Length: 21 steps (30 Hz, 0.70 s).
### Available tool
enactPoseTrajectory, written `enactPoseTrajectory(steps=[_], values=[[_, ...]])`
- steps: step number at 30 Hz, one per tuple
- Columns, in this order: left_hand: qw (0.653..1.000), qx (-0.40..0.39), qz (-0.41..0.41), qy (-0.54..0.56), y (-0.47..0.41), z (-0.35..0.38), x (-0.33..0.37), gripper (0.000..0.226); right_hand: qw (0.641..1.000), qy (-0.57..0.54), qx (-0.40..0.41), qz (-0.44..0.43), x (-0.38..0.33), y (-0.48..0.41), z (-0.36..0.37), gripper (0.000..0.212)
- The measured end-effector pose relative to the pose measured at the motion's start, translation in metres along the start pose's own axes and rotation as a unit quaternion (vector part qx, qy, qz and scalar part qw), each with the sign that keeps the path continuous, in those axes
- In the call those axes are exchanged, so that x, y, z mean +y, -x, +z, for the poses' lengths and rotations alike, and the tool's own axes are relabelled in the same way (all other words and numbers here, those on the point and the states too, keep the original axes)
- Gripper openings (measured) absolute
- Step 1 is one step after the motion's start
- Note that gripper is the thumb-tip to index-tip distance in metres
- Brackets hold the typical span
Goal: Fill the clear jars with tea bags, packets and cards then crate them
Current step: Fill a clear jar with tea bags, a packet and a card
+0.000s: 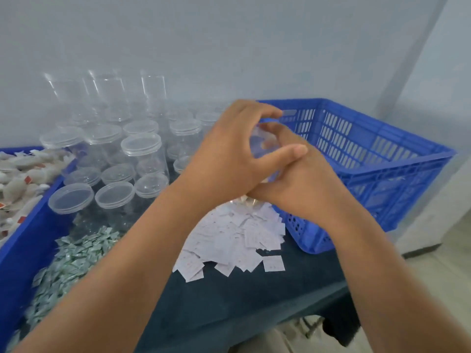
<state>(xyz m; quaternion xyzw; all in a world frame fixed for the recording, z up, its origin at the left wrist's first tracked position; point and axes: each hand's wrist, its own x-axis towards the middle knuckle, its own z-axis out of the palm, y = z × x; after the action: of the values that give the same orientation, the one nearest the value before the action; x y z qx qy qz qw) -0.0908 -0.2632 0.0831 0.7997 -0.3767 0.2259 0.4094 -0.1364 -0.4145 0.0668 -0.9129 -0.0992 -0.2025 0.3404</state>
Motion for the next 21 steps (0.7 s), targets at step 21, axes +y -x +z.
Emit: enactPoseTrajectory(steps=[21], values=[[0.988, -0.115, -0.074, -0.069, -0.083, 0.173, -0.009, 0.024, 0.773, 0.429, -0.360, 0.297, 0.155, -0.106, -0.085, 0.049]])
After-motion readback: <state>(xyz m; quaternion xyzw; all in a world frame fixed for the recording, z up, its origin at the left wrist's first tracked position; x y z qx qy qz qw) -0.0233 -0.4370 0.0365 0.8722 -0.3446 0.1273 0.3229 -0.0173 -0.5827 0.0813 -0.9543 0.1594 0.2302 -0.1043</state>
